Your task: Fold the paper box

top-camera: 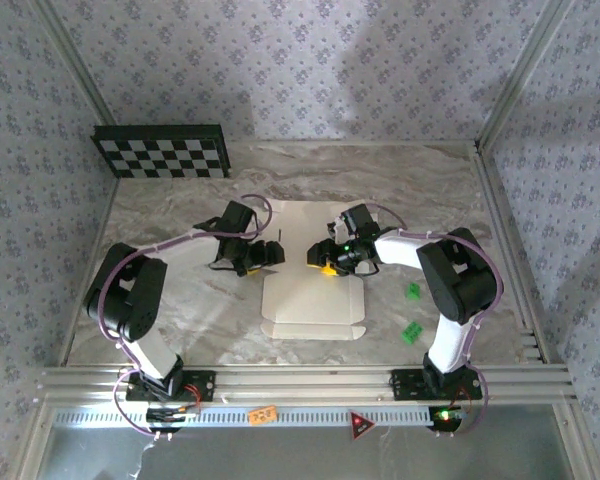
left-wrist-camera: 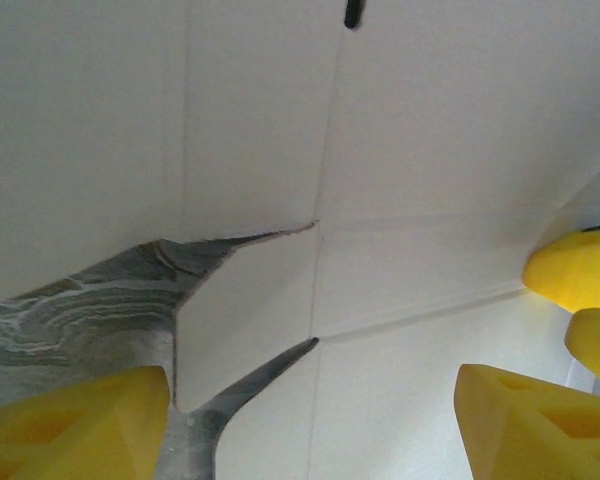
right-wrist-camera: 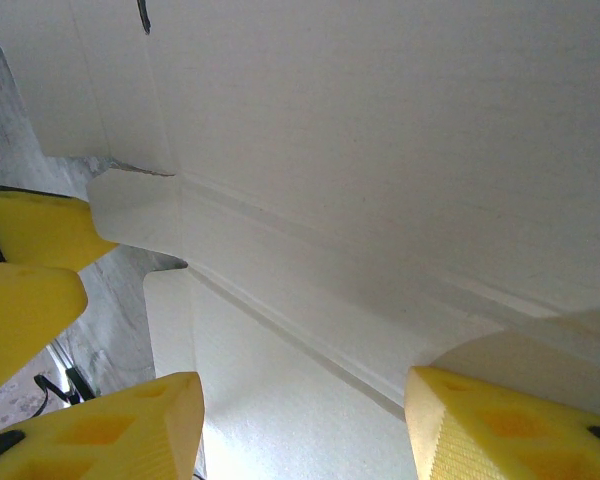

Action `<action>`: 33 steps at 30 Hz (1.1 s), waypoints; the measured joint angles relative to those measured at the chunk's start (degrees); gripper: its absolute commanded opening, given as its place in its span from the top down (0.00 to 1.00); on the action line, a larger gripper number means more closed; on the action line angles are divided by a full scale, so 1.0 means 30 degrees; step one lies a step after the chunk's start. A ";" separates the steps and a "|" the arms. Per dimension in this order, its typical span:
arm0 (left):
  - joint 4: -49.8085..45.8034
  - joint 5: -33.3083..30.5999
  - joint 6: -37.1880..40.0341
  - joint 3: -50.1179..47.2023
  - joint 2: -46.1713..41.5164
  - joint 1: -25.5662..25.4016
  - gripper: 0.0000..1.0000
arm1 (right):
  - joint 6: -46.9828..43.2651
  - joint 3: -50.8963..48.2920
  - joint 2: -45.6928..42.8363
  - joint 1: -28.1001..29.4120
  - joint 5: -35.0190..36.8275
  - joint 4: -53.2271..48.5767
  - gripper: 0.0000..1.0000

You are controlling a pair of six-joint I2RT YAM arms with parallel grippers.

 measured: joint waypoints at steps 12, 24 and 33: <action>0.0918 0.0831 -0.0138 0.0015 -0.0219 -0.0576 0.36 | 0.0000 0.0066 0.0000 0.0073 0.0160 -0.0124 0.42; 0.2047 0.1683 -0.0474 0.1158 0.0801 -0.1297 0.43 | 0.0000 0.0066 -0.0058 0.0160 0.0372 -0.0153 0.42; 0.3242 0.2346 -0.0707 0.1239 0.2346 -0.1304 0.52 | -0.0007 0.0022 -0.0095 0.0182 0.0444 -0.0138 0.42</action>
